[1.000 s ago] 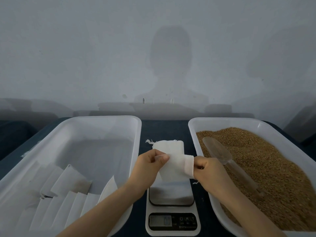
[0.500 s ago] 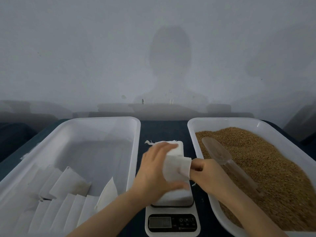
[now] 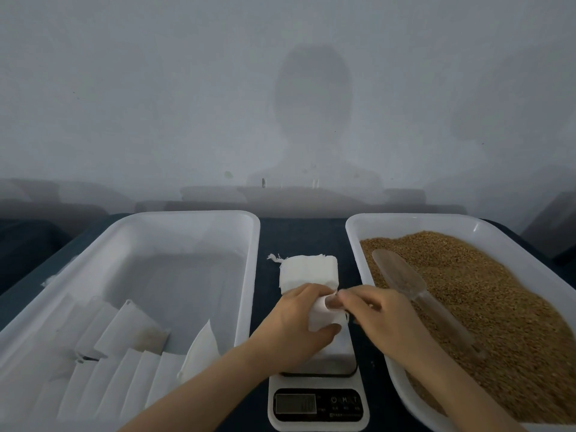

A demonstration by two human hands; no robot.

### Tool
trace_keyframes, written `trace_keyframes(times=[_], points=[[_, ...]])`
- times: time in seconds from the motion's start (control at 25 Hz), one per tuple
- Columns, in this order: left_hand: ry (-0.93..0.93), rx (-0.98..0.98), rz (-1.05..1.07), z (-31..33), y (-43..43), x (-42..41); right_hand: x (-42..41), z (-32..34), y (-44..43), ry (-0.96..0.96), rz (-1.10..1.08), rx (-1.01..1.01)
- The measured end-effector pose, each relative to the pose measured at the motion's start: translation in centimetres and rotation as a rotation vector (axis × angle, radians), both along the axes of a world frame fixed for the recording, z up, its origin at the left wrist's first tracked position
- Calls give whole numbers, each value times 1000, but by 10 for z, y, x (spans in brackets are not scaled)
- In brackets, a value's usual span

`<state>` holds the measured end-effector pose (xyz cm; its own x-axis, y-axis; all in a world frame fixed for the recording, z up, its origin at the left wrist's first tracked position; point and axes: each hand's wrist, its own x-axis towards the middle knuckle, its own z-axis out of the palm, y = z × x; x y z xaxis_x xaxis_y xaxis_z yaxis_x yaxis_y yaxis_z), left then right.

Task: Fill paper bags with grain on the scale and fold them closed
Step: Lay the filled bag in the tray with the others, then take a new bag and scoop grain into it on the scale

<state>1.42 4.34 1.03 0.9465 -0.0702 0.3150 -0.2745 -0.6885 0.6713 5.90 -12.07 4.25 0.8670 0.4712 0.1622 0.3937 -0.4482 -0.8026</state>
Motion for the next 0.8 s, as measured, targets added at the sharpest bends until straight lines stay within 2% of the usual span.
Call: trace_keyframes(times=[0.12, 0.2, 0.28, 0.36, 0.56, 0.72, 0.8], points=[[150, -120, 44, 2, 3, 1, 35, 7, -26, -154, -184, -163], [212, -184, 23, 4, 4, 0, 68, 10, -53, -196, -289, -453], [237, -215, 0, 5, 6, 1, 89, 3, -77, -154, -320, -783], [237, -234, -14, 6, 7, 1, 97, -12, -90, -106, -307, -950], [264, -217, 9, 4, 7, 3, 98, -28, -91, -32, -307, -764], [382, -183, -19, 2, 5, 4, 93, -23, -82, -2, -315, -769], [405, -178, -51, 2, 4, 4, 89, -15, -84, -81, -363, -802]])
